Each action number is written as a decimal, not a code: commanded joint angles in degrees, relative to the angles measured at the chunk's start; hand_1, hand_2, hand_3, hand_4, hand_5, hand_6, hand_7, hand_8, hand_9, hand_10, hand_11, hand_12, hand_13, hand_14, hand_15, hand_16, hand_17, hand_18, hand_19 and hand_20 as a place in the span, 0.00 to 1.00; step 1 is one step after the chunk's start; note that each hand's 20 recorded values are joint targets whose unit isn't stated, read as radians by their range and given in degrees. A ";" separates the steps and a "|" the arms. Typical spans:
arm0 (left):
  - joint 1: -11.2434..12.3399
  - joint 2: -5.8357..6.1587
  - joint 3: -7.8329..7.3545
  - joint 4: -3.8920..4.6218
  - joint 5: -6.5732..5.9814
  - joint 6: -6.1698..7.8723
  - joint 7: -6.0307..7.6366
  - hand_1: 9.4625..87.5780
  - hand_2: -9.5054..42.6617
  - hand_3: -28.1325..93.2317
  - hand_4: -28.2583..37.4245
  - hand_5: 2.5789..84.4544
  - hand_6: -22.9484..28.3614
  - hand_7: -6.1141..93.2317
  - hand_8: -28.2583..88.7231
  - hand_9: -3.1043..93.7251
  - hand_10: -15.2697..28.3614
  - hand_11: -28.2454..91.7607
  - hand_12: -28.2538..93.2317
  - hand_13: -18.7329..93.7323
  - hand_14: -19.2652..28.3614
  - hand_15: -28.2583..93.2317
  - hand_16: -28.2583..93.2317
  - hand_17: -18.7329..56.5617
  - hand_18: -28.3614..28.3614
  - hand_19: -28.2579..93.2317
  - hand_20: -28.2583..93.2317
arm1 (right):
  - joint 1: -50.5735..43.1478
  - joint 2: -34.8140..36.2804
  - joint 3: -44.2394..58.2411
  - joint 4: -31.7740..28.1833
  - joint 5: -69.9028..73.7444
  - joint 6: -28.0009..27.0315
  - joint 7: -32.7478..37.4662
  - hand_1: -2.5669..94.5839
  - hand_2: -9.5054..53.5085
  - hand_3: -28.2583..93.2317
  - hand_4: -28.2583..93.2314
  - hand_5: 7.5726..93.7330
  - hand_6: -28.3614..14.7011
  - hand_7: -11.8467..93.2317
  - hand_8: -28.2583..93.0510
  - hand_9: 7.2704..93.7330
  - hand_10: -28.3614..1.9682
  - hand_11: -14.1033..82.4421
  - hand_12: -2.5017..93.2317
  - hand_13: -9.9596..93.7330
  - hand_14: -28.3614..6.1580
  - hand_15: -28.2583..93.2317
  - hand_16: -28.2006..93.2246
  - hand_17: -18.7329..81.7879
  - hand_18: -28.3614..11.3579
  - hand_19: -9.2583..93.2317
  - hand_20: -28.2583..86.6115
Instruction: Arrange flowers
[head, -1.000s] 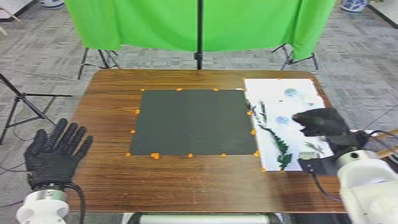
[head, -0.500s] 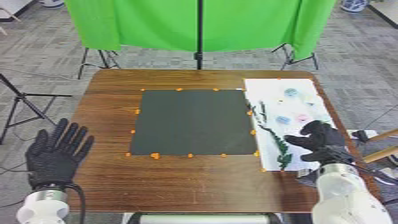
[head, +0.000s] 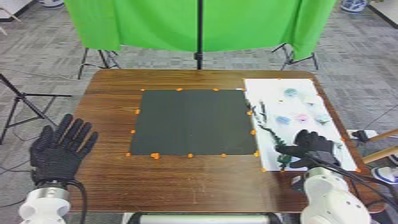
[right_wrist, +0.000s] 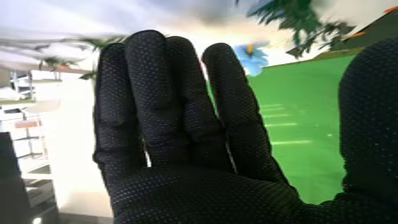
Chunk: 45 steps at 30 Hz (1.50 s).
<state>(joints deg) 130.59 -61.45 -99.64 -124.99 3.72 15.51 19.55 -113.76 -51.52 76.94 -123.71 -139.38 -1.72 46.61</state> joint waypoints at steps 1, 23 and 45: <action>0.55 0.05 0.37 0.54 0.06 -0.44 -0.79 0.22 0.52 0.84 0.00 0.50 0.56 0.21 0.16 0.43 0.68 0.43 0.31 0.43 0.70 0.56 0.17 0.19 0.74 0.53 0.35 | 1.49 -0.93 -2.25 1.60 0.17 -3.90 0.61 0.34 0.00 0.75 0.00 0.58 0.52 0.29 0.17 0.63 0.28 0.41 0.28 0.62 0.33 0.67 0.40 0.42 0.08 0.77 0.43; 1.38 -0.67 -0.01 0.21 -2.03 0.45 -1.12 0.22 0.53 0.84 0.00 0.51 0.57 0.22 0.16 0.43 0.69 0.45 0.32 0.42 0.69 0.57 0.17 0.19 0.74 0.53 0.35 | 0.15 -2.96 -7.95 6.28 -0.80 0.82 1.89 0.68 0.00 0.75 0.00 0.68 0.65 0.62 0.36 0.83 0.56 0.37 0.55 0.78 0.62 0.61 0.55 0.52 0.13 0.83 0.43; 2.37 -1.00 -0.34 0.09 -4.00 -0.18 -0.25 0.22 0.52 0.84 0.00 0.50 0.57 0.20 0.16 0.44 0.69 0.45 0.32 0.43 0.70 0.58 0.17 0.19 0.74 0.53 0.35 | 1.67 2.00 -5.18 -1.89 -4.65 13.85 5.68 0.71 0.00 0.80 0.03 0.73 0.64 0.62 0.36 0.92 0.57 0.30 0.54 0.86 0.66 0.52 0.59 0.52 0.21 0.70 0.41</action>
<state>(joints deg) 132.00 -62.10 -100.09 -125.03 0.19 15.44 19.23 -114.77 -50.05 71.08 -122.37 -144.18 18.78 49.99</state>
